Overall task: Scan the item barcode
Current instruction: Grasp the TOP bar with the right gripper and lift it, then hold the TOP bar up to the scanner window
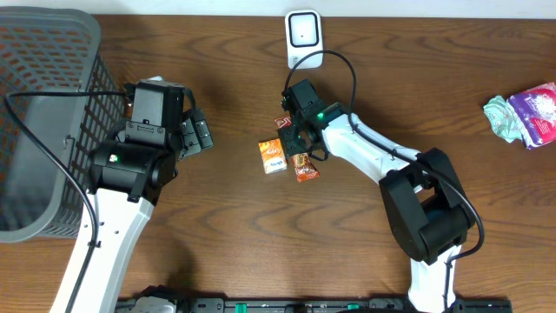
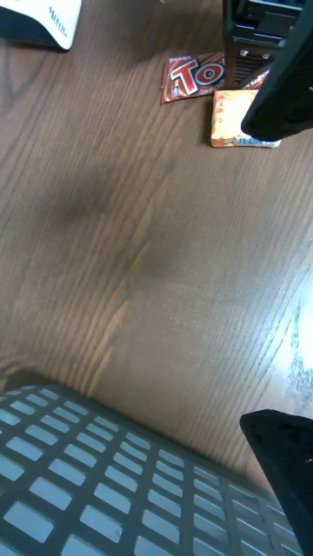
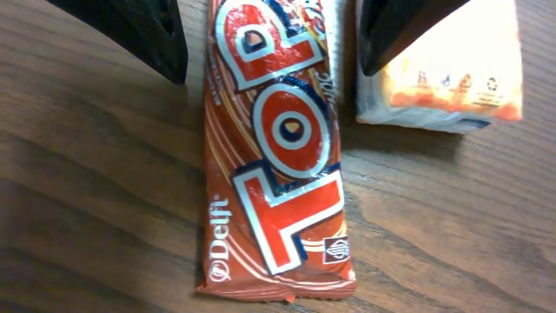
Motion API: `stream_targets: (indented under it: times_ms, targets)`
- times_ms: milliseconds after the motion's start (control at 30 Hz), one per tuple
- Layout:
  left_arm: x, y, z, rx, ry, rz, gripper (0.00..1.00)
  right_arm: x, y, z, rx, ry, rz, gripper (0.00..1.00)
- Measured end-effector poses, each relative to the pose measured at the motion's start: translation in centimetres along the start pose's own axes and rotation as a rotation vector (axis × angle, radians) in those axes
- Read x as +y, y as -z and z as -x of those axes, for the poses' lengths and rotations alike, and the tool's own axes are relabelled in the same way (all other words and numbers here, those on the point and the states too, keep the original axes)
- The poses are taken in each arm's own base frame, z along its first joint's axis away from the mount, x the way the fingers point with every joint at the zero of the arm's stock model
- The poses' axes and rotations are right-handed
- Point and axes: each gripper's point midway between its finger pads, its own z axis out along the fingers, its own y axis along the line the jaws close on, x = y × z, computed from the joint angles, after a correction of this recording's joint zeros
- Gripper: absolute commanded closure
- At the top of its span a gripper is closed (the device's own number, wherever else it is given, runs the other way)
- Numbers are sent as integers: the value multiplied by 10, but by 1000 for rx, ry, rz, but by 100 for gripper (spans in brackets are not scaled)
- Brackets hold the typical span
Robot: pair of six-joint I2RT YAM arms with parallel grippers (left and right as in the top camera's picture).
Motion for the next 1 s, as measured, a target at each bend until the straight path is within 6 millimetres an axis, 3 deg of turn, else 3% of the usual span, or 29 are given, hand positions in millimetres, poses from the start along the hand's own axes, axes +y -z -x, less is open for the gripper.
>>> stream_targets:
  times_ms: [400, 433, 533, 567, 833, 900, 1000]
  targets:
    - [0, 0, 0, 0, 0, 0, 2, -11, -13, -1, -2, 0, -62, 46]
    - [0, 0, 0, 0, 0, 0, 2, -12, -13, -1, -3, 1, -65, 49]
    - [0, 0, 0, 0, 0, 0, 2, -13, -13, 1, -9, 3, -73, 77]
    - [0, 0, 0, 0, 0, 0, 2, -14, -14, 1, -11, -1, -75, 81]
    - [0, 0, 0, 0, 0, 0, 2, -13, -15, 9, -37, -5, -73, 93]
    - [0, 0, 0, 0, 0, 0, 2, -14, -15, 16, -53, -9, -86, 98]
    - [0, 0, 0, 0, 0, 0, 2, -18, -12, 35, -103, -17, -126, 99]
